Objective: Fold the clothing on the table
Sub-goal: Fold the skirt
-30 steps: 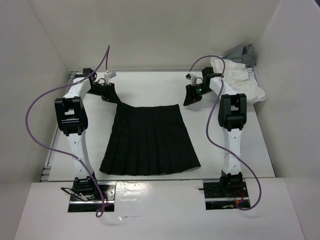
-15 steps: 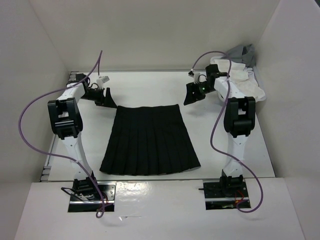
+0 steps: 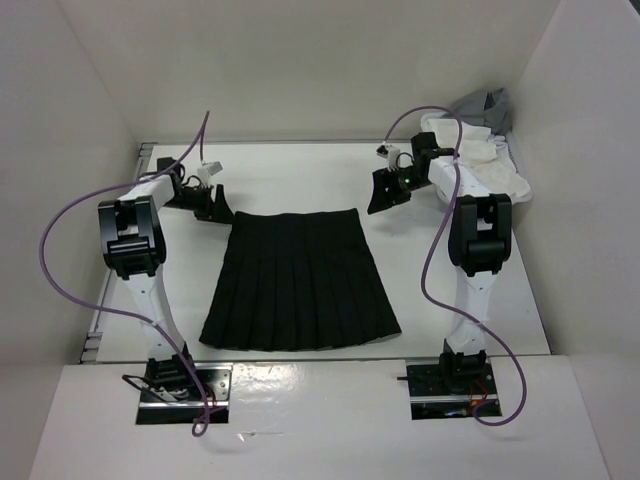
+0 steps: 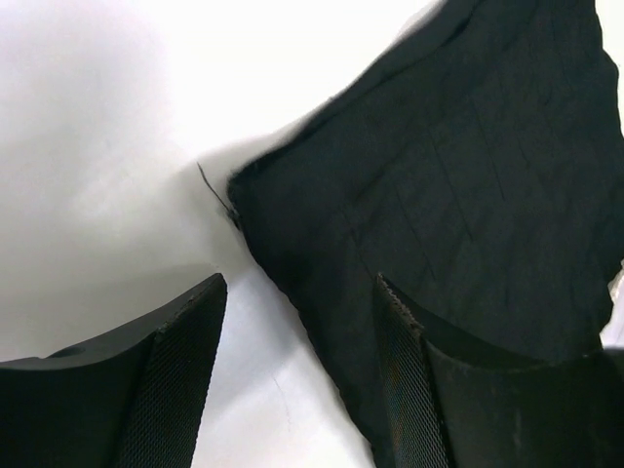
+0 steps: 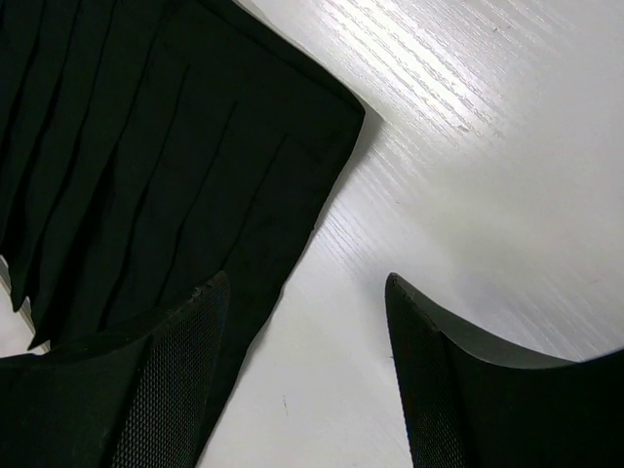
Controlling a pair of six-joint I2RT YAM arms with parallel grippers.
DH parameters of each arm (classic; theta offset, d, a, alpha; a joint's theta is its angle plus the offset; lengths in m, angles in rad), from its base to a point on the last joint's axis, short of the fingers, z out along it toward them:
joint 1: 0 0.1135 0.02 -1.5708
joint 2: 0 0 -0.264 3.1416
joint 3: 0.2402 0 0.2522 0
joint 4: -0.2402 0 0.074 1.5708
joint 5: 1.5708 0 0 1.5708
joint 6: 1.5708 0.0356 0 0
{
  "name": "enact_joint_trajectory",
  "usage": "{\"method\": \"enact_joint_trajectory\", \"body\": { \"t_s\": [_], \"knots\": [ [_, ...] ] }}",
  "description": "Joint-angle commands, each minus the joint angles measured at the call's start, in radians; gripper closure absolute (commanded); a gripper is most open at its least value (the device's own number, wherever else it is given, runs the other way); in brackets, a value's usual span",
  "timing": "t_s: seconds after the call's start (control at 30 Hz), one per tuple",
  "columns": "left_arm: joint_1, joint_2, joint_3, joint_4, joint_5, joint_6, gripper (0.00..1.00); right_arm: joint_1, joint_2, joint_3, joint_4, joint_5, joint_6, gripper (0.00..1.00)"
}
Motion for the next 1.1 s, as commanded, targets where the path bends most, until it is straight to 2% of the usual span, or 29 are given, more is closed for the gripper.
{"method": "enact_joint_trajectory", "body": {
  "t_s": [0.0, 0.27, 0.4, 0.53, 0.57, 0.63, 0.67, 0.7, 0.9, 1.07],
  "knots": [
    [-0.005, 0.039, 0.053, 0.034, 0.048, 0.001, 0.32, 0.005, -0.074, -0.006, 0.029, -0.009, -0.008, 0.3],
    [-0.025, 0.1, 0.101, 0.024, 0.067, 0.001, 0.37, 0.005, -0.056, -0.006, 0.02, 0.001, -0.008, 0.3],
    [-0.034, 0.124, 0.125, 0.014, 0.058, 0.001, 0.46, 0.005, -0.047, -0.006, 0.02, 0.001, -0.008, 0.3],
    [-0.057, 0.134, 0.125, -0.009, 0.068, 0.02, 0.64, 0.005, -0.036, 0.003, 0.02, -0.01, -0.008, 0.3],
    [-0.057, 0.134, 0.125, -0.009, 0.068, 0.02, 0.75, 0.005, -0.027, 0.003, 0.02, -0.01, -0.008, 0.3],
    [-0.066, 0.125, 0.114, -0.009, 0.068, 0.02, 0.85, 0.005, -0.005, 0.026, 0.02, -0.019, -0.008, 0.3],
    [-0.066, 0.124, 0.114, -0.009, 0.068, 0.02, 0.95, 0.005, 0.019, 0.035, 0.01, -0.029, -0.008, 0.3],
    [-0.066, 0.124, 0.114, -0.009, 0.068, 0.02, 0.98, 0.005, 0.034, 0.061, 0.009, -0.041, -0.008, 0.3],
    [-0.066, 0.124, 0.136, -0.018, 0.068, 0.02, 1.0, 0.005, 0.154, 0.175, -0.033, -0.108, -0.008, 0.3],
    [-0.066, 0.124, 0.116, -0.018, 0.058, 0.02, 1.0, 0.005, 0.202, 0.186, -0.043, -0.139, -0.017, 0.31]
  ]
}}
